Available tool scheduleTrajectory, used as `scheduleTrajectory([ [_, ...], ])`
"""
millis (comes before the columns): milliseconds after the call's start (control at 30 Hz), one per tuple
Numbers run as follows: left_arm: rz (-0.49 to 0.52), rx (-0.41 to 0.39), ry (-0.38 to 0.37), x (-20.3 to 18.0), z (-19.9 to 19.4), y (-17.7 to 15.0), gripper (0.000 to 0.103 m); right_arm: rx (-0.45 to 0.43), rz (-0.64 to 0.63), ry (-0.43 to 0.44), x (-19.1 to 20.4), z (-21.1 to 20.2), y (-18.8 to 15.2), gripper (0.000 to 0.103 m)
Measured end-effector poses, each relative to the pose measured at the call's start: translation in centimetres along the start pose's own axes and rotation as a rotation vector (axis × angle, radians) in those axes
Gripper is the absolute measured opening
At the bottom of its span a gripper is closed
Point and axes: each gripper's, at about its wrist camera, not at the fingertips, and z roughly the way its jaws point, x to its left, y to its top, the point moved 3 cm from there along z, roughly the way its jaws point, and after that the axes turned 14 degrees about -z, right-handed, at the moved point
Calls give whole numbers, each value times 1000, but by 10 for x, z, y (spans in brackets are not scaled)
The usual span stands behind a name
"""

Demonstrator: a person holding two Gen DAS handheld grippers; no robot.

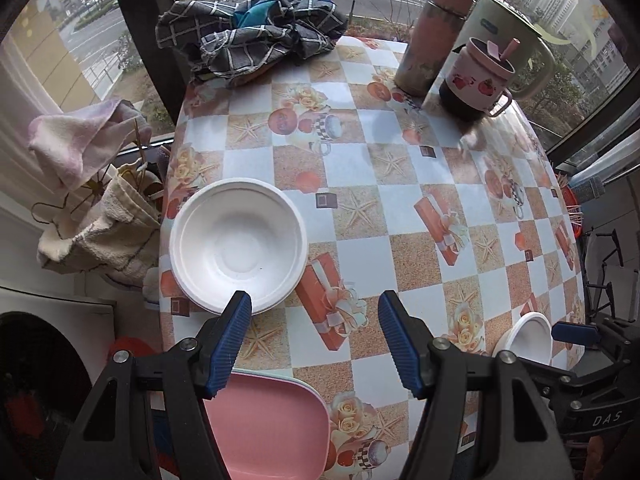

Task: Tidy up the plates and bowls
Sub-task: 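Move both grippers to the rim of the third white bowl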

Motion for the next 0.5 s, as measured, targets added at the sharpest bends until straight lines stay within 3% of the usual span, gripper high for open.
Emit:
scheduleTrajectory([
  [333,-234,-25,104,87,15,25,70,43,-134,-8,52,36,52,103],
  [500,-271,4,143,104,38,34,70,48,-170,-26,74,58,78,103],
])
